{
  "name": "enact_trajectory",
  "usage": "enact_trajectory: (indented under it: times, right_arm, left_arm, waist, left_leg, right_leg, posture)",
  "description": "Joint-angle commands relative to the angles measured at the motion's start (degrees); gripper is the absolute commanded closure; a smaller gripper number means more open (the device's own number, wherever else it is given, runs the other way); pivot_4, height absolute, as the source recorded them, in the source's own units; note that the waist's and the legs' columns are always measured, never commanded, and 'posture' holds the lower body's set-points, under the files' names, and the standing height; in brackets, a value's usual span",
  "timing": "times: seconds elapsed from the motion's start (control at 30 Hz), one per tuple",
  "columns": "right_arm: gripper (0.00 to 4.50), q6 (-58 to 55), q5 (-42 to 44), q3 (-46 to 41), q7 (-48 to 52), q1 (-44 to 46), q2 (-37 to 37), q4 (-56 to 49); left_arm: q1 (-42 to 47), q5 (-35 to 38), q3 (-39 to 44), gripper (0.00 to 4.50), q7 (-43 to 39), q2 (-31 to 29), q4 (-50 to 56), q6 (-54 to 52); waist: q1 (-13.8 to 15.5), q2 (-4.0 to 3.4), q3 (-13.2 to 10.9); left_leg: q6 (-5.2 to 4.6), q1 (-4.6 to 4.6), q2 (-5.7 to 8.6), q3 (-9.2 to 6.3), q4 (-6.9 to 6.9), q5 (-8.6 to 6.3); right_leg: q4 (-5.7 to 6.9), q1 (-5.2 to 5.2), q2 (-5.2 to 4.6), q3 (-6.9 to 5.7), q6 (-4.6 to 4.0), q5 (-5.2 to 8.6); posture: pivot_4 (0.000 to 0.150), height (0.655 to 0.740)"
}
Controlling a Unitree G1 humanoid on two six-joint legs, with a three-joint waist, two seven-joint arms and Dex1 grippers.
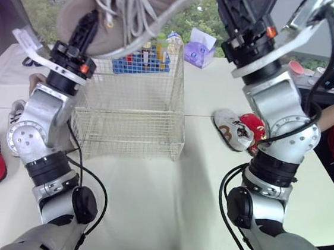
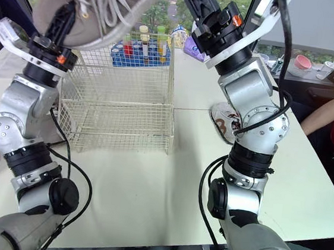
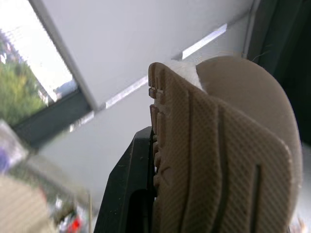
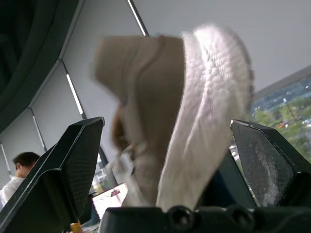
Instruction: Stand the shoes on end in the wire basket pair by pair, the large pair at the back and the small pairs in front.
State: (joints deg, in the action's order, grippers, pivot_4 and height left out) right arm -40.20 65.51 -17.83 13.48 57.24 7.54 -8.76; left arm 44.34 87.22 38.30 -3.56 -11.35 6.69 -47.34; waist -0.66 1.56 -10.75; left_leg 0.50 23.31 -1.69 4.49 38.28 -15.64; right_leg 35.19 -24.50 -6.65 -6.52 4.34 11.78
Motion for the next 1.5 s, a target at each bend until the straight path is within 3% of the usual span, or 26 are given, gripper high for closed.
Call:
enact_trajectory:
  times: [0.03, 0.23, 0.5, 0.6, 0.73, 0.83, 0.87, 1.03, 1.07, 1.23, 1.37, 1.5]
  right_arm:
    - [0.01, 1.7, -1.4, 2.6, 1.9, 2.0, -0.5, 0.0]
    - [0.01, 3.5, -2.0, 3.9, 1.6, 1.5, -2.1, 0.7]
    - [0.01, 5.0, -0.1, 4.2, -0.2, 3.0, -4.8, -0.9]
    - [0.85, 4.8, -0.8, 5.2, -0.4, 2.5, -4.9, -1.4]
    - [2.36, 4.8, -1.1, 5.8, -0.5, 2.2, -5.0, -1.7]
    - [2.74, 4.2, -0.3, 4.7, 0.7, 2.5, -3.5, -0.4]
    - [2.74, 4.0, 0.0, 4.5, 1.1, 2.6, -3.2, -0.1]
    - [2.74, 3.5, 0.2, 3.8, 2.6, 3.9, -1.8, 1.3]
    - [2.74, 3.5, 0.2, 3.5, 2.9, 4.5, -1.4, 1.7]
    - [2.74, 5.0, -1.6, 0.9, 8.4, 11.6, 4.1, 9.4]
    - [2.74, 10.8, -10.6, 2.2, 24.1, 22.1, 14.9, 25.7]
    - [2.74, 19.4, -22.0, 8.0, 43.5, 32.5, 21.2, 45.0]
  left_arm:
    - [-0.1, 3.9, -2.9, 3.86, 0.1, -0.5, 4.0, 2.2]
    - [-1.7, 6.7, -5.9, 3.86, 0.0, -1.0, 4.9, 4.4]
    - [-4.9, 4.6, -9.6, 3.86, -0.7, -1.8, 4.4, 7.1]
    - [-4.8, 4.6, -10.4, 3.86, -0.9, -2.0, 4.1, 7.9]
    - [-5.1, 4.7, -11.3, 3.86, -1.1, -2.5, 4.1, 8.5]
    - [-6.3, 3.6, -12.1, 3.86, -1.5, -3.2, 5.1, 8.6]
    - [-7.0, 3.5, -12.5, 2.83, -2.0, -3.8, 5.7, 8.1]
    - [-10.9, 4.5, -13.7, 0.39, -2.4, -8.5, 9.3, 5.9]
    - [-11.6, 4.3, -13.9, 0.07, -2.4, -9.7, 10.0, 5.5]
    - [-17.1, 2.8, -16.5, 0.07, -1.9, -17.1, 17.2, 2.2]
    - [-22.9, 1.8, -17.5, 0.07, -1.4, -25.0, 26.3, -0.1]
    - [-30.7, 7.2, -12.4, 0.07, -0.6, -31.7, 31.7, 0.3]
  waist:
    - [0.0, -0.01, 0.0]
    - [0.0, -0.01, 0.0]
    - [0.0, -0.01, 0.0]
    - [0.1, -0.01, 0.0]
    - [0.0, -0.01, 0.0]
    - [0.0, -0.01, 0.0]
    - [0.0, -0.01, 0.0]
    - [-0.1, -0.03, 0.0]
    - [-0.1, -0.03, 0.0]
    - [0.0, -0.09, 0.0]
    - [0.2, -0.20, -0.1]
    - [-0.3, -0.23, -0.1]
  left_leg:
    - [-0.06, -0.01, 0.00, -0.01, 0.00, -0.04]
    - [-0.02, 0.00, -0.02, -0.02, 0.00, -0.01]
    - [-0.02, 0.00, -0.02, -0.01, 0.00, -0.01]
    - [-0.08, 0.02, -0.01, -0.02, 0.00, -0.05]
    - [-0.08, 0.02, -0.01, -0.02, -0.01, -0.05]
    - [-0.09, 0.02, -0.02, -0.02, -0.01, -0.05]
    - [-0.12, 0.02, -0.02, -0.02, -0.02, -0.07]
    - [-0.15, 0.02, -0.04, -0.01, -0.05, -0.09]
    - [-0.17, 0.02, -0.04, -0.01, -0.05, -0.10]
    - [-0.23, 0.01, -0.05, -0.01, -0.05, -0.14]
    - [-0.37, 0.09, -0.02, -0.04, -0.06, -0.22]
    - [-0.51, 0.08, -0.02, 0.00, -0.13, -0.32]
  right_leg:
    - [0.00, 0.00, 0.01, 0.00, 0.00, 0.00]
    - [0.01, 0.00, 0.05, 0.00, 0.00, 0.00]
    - [-0.02, 0.00, 0.06, 0.00, -0.01, 0.00]
    - [-0.02, 0.00, 0.06, -0.01, 0.00, 0.00]
    - [-0.03, -0.01, 0.06, -0.01, -0.01, 0.00]
    - [-0.04, -0.01, 0.07, -0.01, 0.00, 0.00]
    - [-0.04, -0.01, 0.07, -0.01, 0.00, 0.00]
    - [-0.05, -0.03, 0.08, 0.00, -0.01, 0.01]
    - [-0.05, -0.04, 0.08, 0.00, -0.01, 0.01]
    - [-0.05, -0.06, 0.08, 0.00, -0.02, 0.01]
    - [-0.11, -0.10, 0.04, 0.01, -0.02, 0.01]
    - [-0.23, -0.13, 0.02, 0.08, -0.01, 0.04]
  posture:
    - [0.150, 0.7400]
    - [0.150, 0.7400]
    - [0.150, 0.7400]
    - [0.150, 0.7400]
    - [0.150, 0.7400]
    - [0.150, 0.7400]
    - [0.150, 0.7400]
    - [0.150, 0.7400]
    - [0.150, 0.7400]
    - [0.150, 0.7400]
    - [0.150, 0.7400]
    - [0.150, 0.7400]
